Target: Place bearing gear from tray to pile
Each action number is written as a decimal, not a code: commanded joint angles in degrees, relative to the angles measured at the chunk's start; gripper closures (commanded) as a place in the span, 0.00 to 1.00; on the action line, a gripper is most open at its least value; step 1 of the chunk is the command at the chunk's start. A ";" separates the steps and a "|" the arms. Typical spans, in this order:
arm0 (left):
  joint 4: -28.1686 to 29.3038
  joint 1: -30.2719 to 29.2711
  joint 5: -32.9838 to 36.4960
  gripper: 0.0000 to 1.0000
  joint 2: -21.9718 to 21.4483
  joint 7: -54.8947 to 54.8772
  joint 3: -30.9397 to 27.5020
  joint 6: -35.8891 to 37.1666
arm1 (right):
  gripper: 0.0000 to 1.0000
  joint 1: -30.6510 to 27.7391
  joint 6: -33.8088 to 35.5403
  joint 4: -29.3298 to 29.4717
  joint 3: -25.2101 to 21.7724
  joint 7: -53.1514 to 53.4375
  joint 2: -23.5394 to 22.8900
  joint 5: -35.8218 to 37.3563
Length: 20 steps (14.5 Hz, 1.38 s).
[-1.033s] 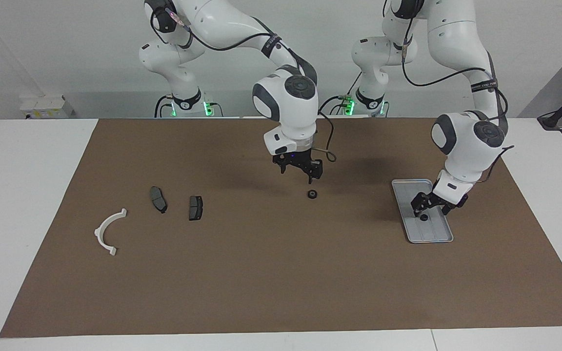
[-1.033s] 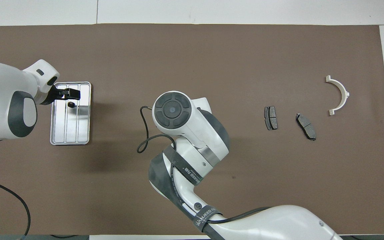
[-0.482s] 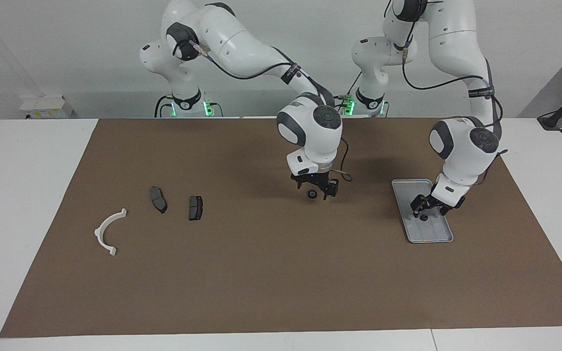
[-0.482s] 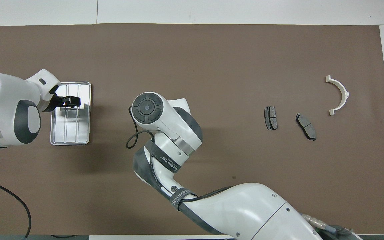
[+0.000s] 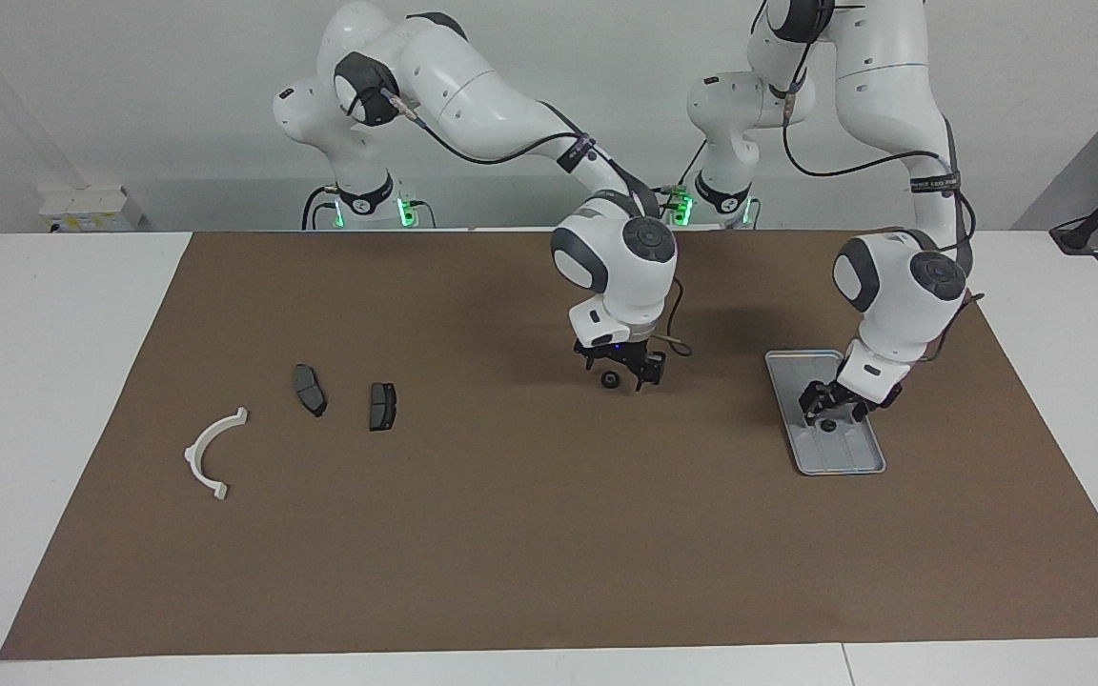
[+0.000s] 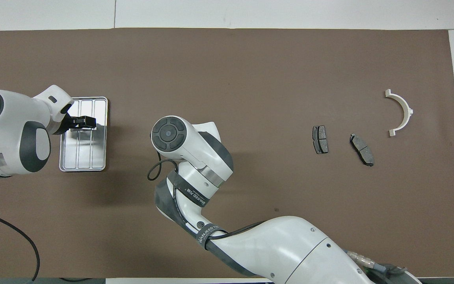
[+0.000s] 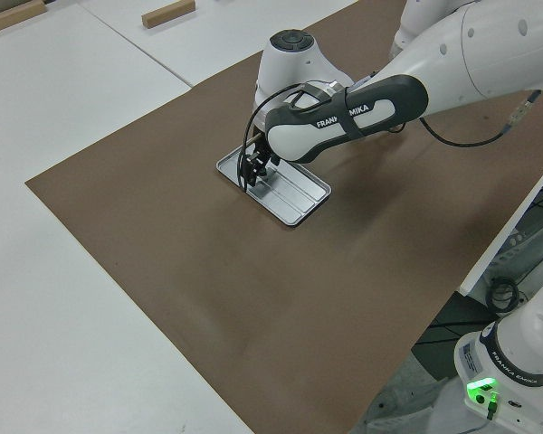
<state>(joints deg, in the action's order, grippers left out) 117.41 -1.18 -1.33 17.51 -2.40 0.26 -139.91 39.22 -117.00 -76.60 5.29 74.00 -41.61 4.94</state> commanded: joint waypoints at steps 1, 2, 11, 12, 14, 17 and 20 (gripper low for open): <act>1.06 -0.06 -0.96 0.80 -0.29 -1.20 0.27 -1.42 | 0.00 -0.03 -3.49 -2.40 0.25 1.40 -0.14 0.68; 0.98 -0.05 -0.96 1.00 -0.29 -1.03 0.27 -1.33 | 0.00 0.15 -4.29 -3.46 0.25 1.41 0.04 0.68; -8.92 -0.40 -0.96 1.00 -0.99 -0.59 0.36 13.03 | 0.66 -0.29 -3.59 -3.30 0.34 1.41 0.22 0.16; -12.00 -0.49 -0.96 1.00 -1.08 -0.59 0.36 17.52 | 0.75 -0.38 -3.68 -3.29 0.34 1.41 0.22 0.07; -15.53 -0.23 -3.14 1.00 -1.69 -0.24 0.36 22.29 | 0.93 -0.46 -3.50 -3.12 0.34 1.41 0.31 0.07; -15.81 0.38 -5.70 1.00 -4.41 4.14 0.79 24.32 | 1.00 -0.55 -3.15 -2.94 0.43 1.32 0.39 -0.02; -15.63 3.10 -5.70 1.00 -5.30 9.68 0.97 24.51 | 1.00 -0.82 -1.05 -2.59 0.34 1.23 1.01 -0.11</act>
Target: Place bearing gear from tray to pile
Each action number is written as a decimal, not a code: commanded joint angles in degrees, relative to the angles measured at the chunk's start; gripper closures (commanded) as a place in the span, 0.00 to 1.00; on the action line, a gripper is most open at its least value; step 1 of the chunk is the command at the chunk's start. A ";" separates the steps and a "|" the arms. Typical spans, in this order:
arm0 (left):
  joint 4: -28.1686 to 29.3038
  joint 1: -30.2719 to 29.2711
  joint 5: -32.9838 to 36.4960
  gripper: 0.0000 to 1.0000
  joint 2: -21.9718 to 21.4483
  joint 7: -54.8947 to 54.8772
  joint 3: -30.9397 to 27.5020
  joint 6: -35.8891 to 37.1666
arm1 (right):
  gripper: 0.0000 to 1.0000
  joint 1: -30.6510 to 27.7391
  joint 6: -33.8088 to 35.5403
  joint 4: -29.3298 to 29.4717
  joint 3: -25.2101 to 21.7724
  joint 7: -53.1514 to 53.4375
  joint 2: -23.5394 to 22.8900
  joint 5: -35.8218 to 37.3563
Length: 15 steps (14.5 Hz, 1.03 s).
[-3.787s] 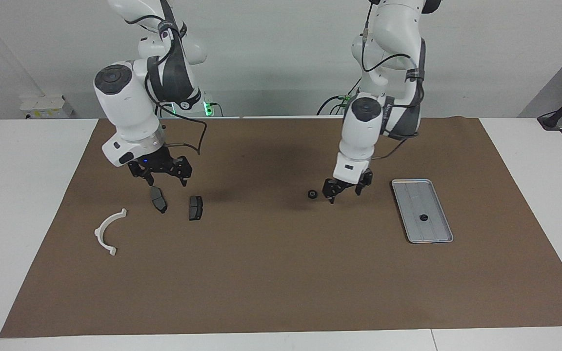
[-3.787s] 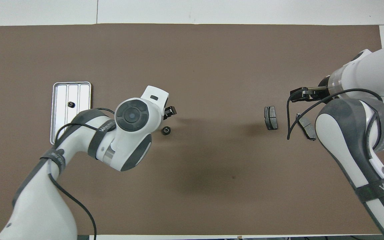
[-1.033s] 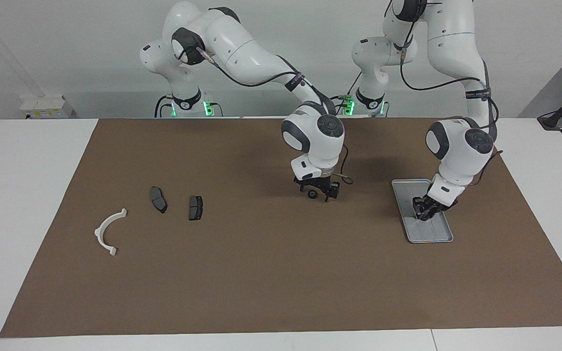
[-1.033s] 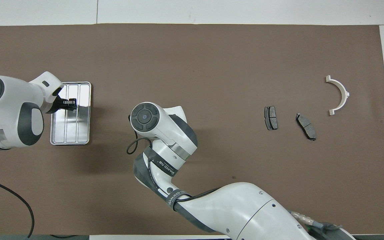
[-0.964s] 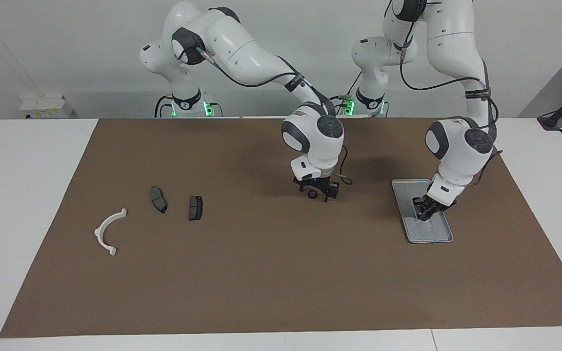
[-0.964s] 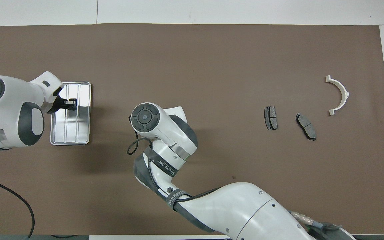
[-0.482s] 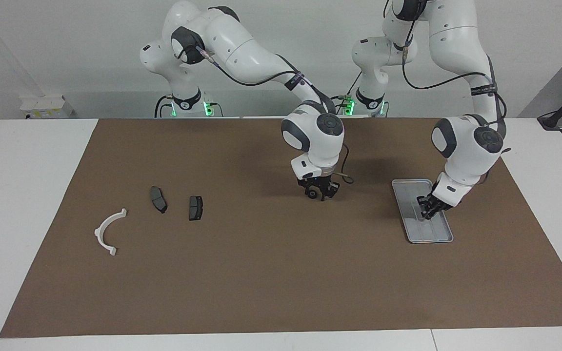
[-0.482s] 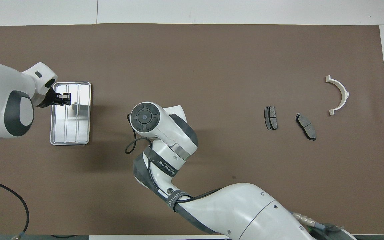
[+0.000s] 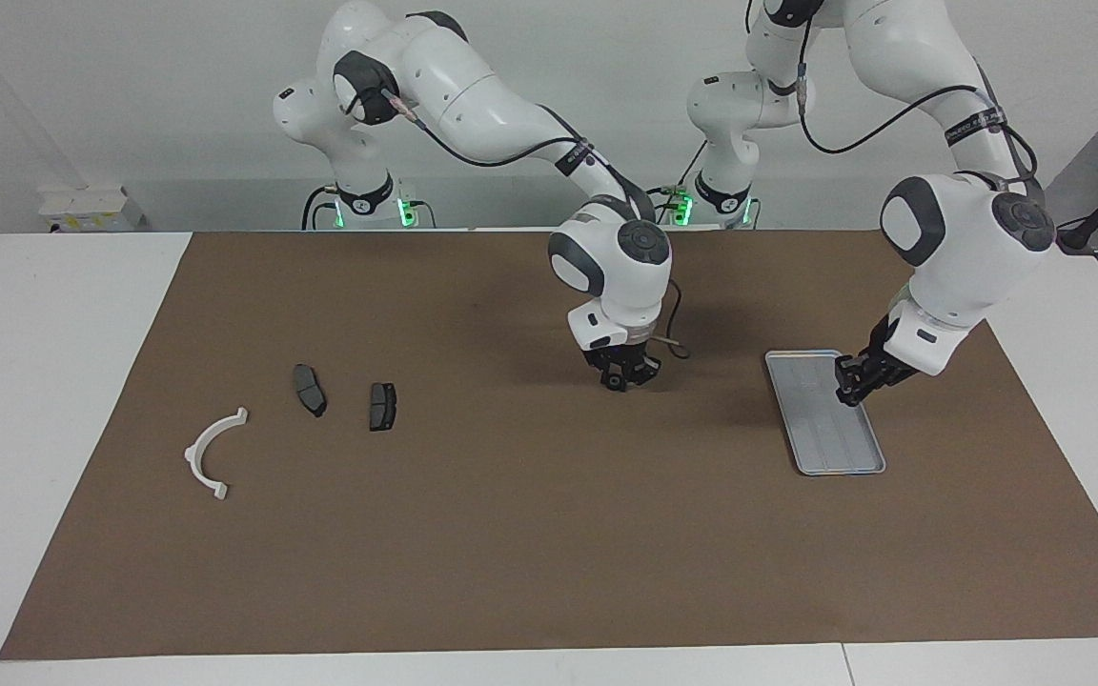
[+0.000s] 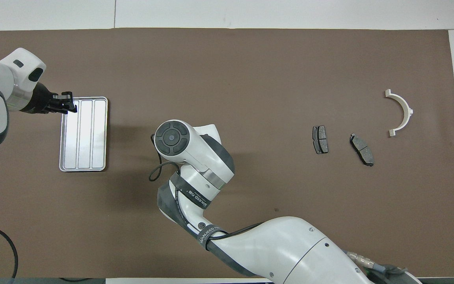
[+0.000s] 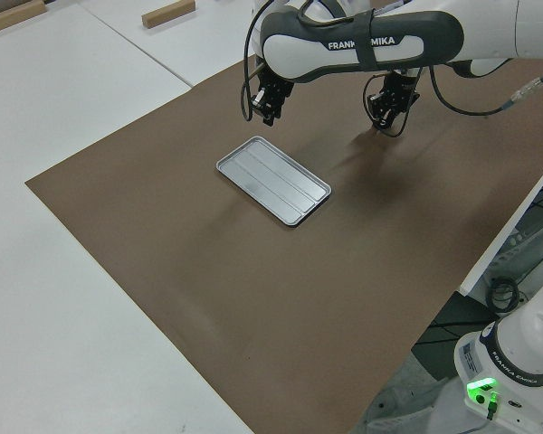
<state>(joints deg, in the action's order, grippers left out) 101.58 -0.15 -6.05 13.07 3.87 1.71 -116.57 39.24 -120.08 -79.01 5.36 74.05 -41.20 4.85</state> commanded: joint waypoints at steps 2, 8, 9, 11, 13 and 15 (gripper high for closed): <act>0.64 2.52 -0.90 1.00 -0.94 4.04 -0.48 0.91 | 1.00 -3.45 7.90 2.09 0.61 0.40 2.17 0.42; 4.48 13.47 -0.37 1.00 -2.78 18.68 -0.57 0.21 | 1.00 -14.52 19.08 4.21 0.62 -21.96 11.48 -2.65; 5.55 16.90 -0.37 1.00 -2.96 23.16 -0.57 -1.28 | 1.00 -17.07 21.10 4.21 0.62 -27.93 12.71 -2.66; 7.31 22.88 -0.37 1.00 -3.58 31.51 -0.48 -4.09 | 1.00 -21.64 23.83 4.30 0.53 -39.27 14.48 -2.57; 11.51 28.24 -0.37 1.00 -5.15 37.41 -0.48 -7.42 | 1.00 -26.64 24.81 4.12 0.44 -52.44 15.27 -2.66; 14.69 32.65 -0.37 1.00 -5.25 42.43 -0.48 -11.65 | 1.00 -32.18 24.29 3.25 0.44 -63.62 15.19 -2.57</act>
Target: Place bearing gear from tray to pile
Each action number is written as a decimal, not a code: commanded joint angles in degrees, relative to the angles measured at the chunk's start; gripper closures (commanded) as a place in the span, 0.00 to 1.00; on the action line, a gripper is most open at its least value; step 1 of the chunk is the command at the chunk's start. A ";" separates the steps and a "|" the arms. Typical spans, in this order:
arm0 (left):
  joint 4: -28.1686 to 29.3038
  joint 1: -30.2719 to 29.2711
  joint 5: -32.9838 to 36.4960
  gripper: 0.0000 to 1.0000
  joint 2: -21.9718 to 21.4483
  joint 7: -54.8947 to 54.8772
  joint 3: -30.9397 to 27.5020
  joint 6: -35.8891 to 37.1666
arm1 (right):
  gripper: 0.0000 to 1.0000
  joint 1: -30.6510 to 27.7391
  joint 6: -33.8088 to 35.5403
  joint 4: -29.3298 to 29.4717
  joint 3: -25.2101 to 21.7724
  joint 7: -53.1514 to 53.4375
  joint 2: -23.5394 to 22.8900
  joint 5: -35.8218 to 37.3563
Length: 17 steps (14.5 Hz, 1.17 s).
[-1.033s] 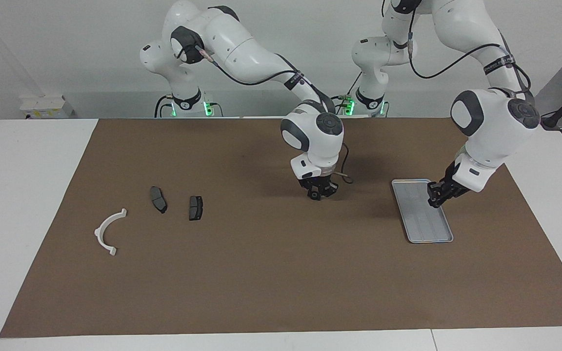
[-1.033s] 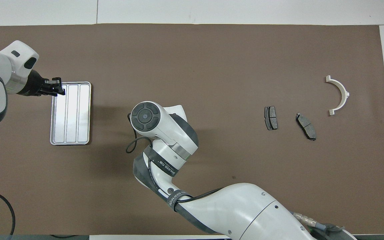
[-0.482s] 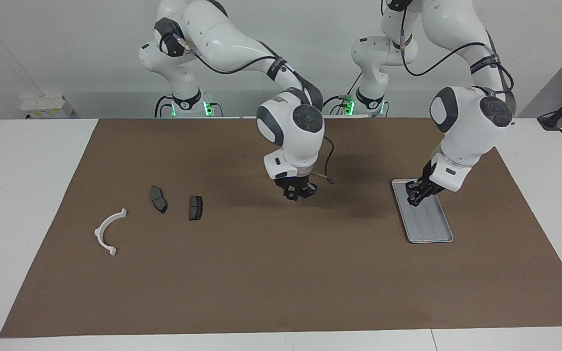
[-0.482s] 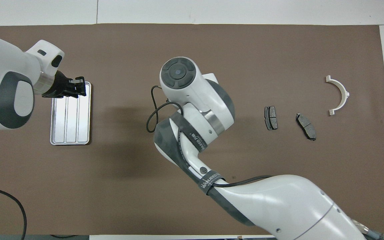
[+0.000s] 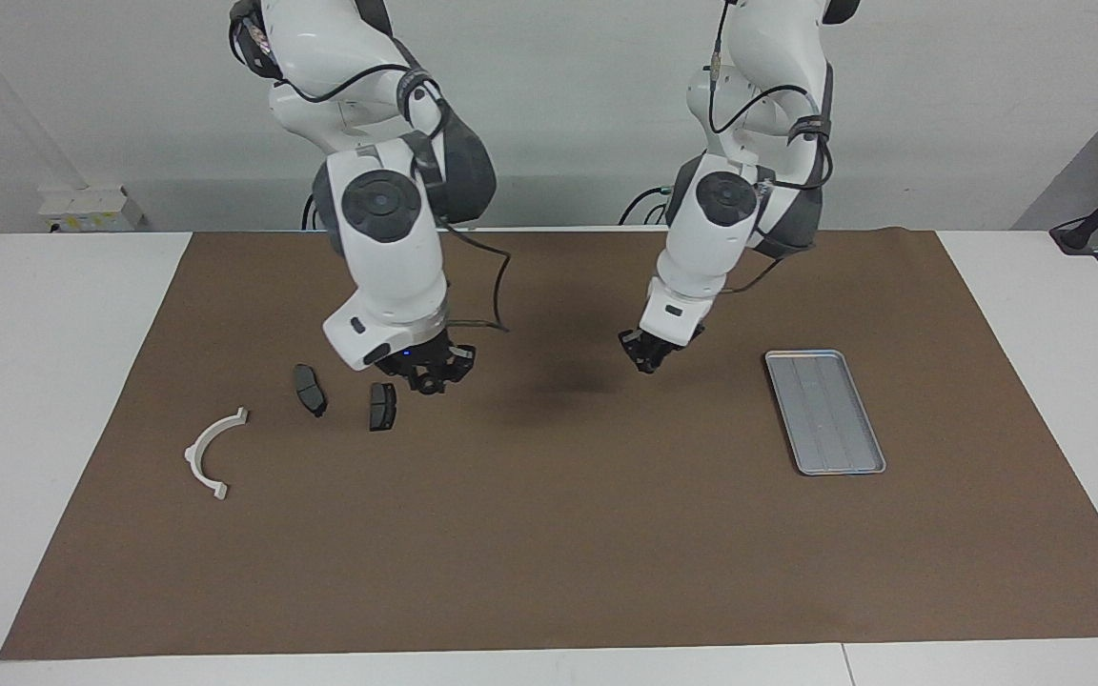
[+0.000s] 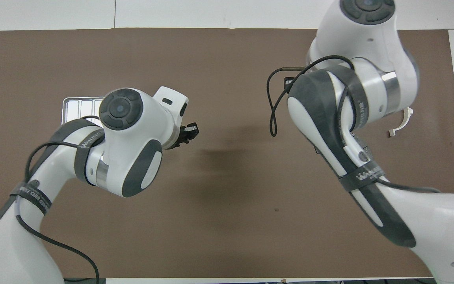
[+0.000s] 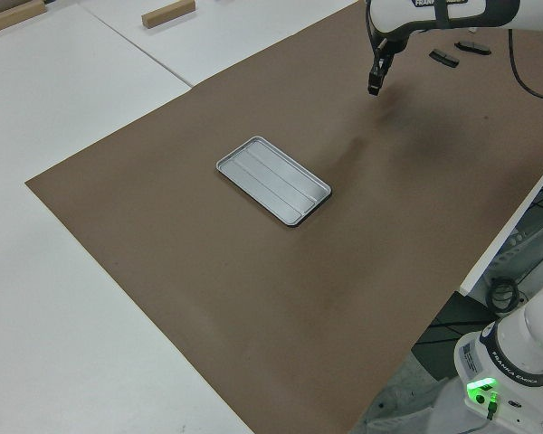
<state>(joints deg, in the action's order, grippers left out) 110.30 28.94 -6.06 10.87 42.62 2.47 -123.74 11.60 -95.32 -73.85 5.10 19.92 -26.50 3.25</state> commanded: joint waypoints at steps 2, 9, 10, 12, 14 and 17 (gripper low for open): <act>6.68 6.03 -0.26 1.00 -2.17 6.58 -1.24 -6.07 | 1.00 -8.33 -2.66 -3.92 0.70 -17.60 0.66 -0.70; 7.65 9.46 5.01 1.00 3.37 13.98 -1.32 -11.96 | 1.00 -15.29 -24.53 -18.07 0.61 -25.72 -0.99 -0.26; 7.65 9.46 5.01 1.00 3.55 14.07 -1.32 -12.22 | 1.00 -15.64 -26.39 -18.08 0.61 -25.90 -2.57 -0.26; 7.65 9.55 5.10 1.00 3.81 14.16 -1.32 -12.31 | 1.00 -16.25 -29.29 -18.08 0.61 -26.69 -4.69 -0.17; 7.74 9.81 6.40 1.00 4.95 15.03 -1.32 -13.10 | 1.00 -16.61 -31.40 -18.08 0.52 -28.00 -5.92 -0.17; 8.97 9.90 6.94 1.00 5.22 15.91 -1.32 -15.56 | 1.00 -17.58 -34.05 -18.17 0.52 -29.42 -7.24 0.00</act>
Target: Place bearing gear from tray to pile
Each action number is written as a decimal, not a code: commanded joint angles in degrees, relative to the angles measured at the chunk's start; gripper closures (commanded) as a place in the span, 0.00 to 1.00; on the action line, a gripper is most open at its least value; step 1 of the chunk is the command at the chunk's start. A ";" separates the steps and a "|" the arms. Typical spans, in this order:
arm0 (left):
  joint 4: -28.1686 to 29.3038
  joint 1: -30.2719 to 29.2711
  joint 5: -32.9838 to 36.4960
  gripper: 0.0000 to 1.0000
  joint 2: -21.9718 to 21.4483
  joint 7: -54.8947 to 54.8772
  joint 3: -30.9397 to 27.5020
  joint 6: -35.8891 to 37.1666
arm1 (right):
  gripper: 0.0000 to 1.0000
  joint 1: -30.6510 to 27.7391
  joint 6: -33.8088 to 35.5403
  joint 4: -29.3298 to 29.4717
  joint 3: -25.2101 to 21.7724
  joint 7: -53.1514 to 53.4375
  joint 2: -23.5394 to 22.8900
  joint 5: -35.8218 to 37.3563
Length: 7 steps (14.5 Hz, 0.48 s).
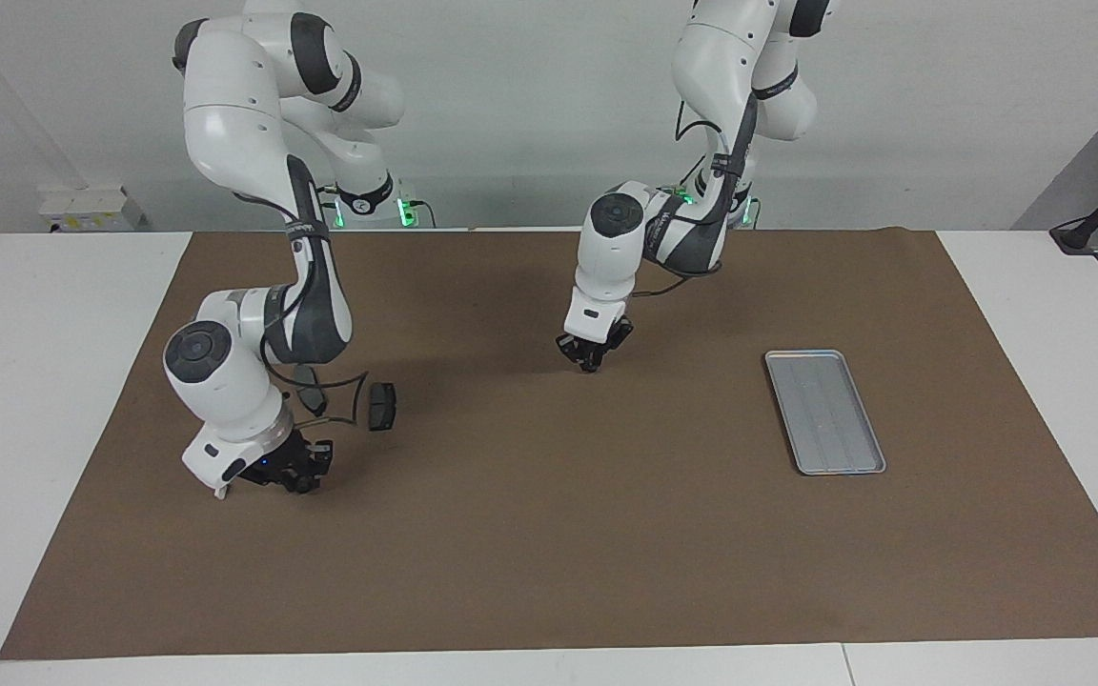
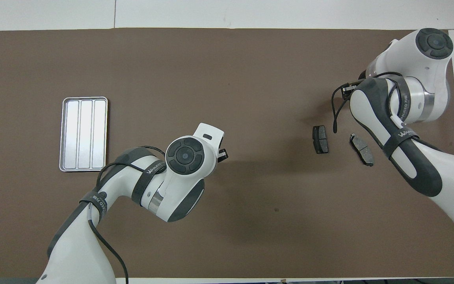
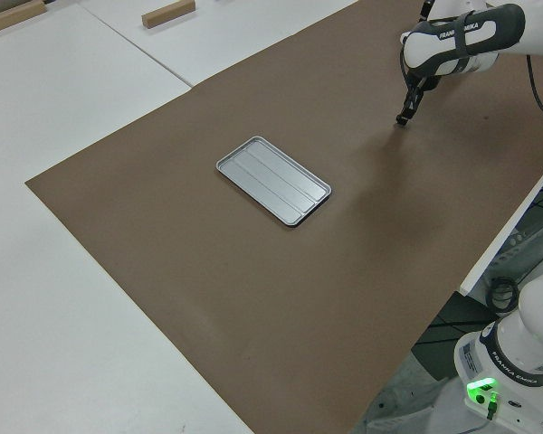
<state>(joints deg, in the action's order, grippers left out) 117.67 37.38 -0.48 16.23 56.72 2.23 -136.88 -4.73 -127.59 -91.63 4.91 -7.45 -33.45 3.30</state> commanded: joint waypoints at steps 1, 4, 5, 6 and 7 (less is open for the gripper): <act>1.60 1.47 1.36 1.00 -0.15 1.82 -1.08 -2.43 | 1.00 -1.25 -2.14 -0.57 0.72 -2.04 -0.30 -0.05; 1.69 1.47 1.45 1.00 -0.06 1.73 -1.00 -3.13 | 1.00 -1.34 -2.84 -1.18 0.72 -1.78 -0.30 -0.14; 1.69 1.38 1.45 0.63 0.03 1.38 -1.00 -3.30 | 1.00 -1.25 -2.76 -1.18 0.72 -1.60 -0.30 -0.14; 1.51 1.21 1.45 0.05 0.03 0.77 -1.00 -3.22 | 0.93 -1.25 -2.67 -1.18 0.72 -1.51 -0.30 -0.14; 0.99 0.77 1.45 0.00 0.03 0.16 -1.08 -2.96 | 0.45 -1.25 -2.58 -1.18 0.72 -1.34 -0.22 -0.22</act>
<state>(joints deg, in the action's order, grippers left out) 118.11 37.49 -0.17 16.64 56.85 2.19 -138.74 -5.22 -128.86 -91.82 4.92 -7.96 -34.01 3.30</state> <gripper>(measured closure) 0.564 0.652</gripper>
